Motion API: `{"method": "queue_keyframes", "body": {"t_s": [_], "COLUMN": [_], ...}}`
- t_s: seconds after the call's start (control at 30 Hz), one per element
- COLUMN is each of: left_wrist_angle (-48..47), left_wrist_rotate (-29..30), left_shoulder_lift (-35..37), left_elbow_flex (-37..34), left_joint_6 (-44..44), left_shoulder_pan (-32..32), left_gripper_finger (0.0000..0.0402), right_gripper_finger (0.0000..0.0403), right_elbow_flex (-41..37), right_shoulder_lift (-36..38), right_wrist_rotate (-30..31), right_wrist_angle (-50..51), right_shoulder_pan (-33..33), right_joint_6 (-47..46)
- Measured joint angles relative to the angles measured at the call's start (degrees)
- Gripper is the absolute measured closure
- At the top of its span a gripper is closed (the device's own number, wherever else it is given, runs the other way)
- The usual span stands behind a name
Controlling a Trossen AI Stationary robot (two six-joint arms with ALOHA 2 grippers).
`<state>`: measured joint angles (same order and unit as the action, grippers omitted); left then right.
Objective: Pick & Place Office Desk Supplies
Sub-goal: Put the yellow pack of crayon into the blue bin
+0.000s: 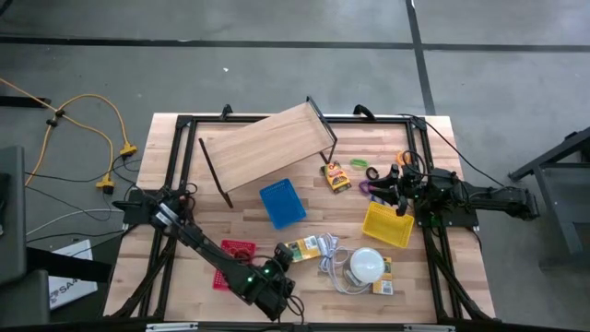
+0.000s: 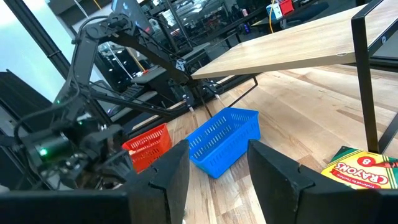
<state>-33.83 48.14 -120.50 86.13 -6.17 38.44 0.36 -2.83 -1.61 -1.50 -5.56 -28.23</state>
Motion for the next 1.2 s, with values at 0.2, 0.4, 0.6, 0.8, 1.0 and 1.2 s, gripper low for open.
{"method": "queue_keyframes", "body": {"t_s": [0.2, 0.4, 0.6, 0.8, 1.0, 1.2], "left_wrist_angle": [-0.6, -1.2, -2.8, -3.8, -3.9, -4.0], "left_wrist_rotate": [-3.9, -9.7, -11.2, -12.8, -12.8, -11.7], "left_shoulder_lift": [4.8, 9.6, 13.5, 15.0, 16.7, 19.3], "left_elbow_flex": [0.0, 0.0, 0.1, 0.1, 0.1, 0.1], "left_joint_6": [-2.1, -1.4, 2.9, 3.8, -0.3, -8.0], "left_shoulder_pan": [-0.6, -2.8, -4.5, -5.1, -5.1, -5.0], "left_gripper_finger": [0.0401, 0.0401, 0.0401, 0.0401, 0.0401, 0.0401], "right_gripper_finger": [0.0253, 0.0253, 0.0253, 0.0253, 0.0253, 0.0253], "right_elbow_flex": [0.0, 0.0, 0.0, 0.0, 0.0, 0.0], "right_shoulder_lift": [0.0, 0.0, 0.0, 0.0, 0.0, 0.0], "right_wrist_rotate": [0.0, 0.0, 0.0, 0.0, 0.0, 0.0], "right_wrist_angle": [0.0, 0.0, 0.0, 0.0, 0.0, 0.0], "right_shoulder_pan": [0.0, 0.0, 0.0, 0.0, 0.0, 0.0], "right_joint_6": [0.0, 0.0, 0.0, 0.0, 0.0, 0.0]}}
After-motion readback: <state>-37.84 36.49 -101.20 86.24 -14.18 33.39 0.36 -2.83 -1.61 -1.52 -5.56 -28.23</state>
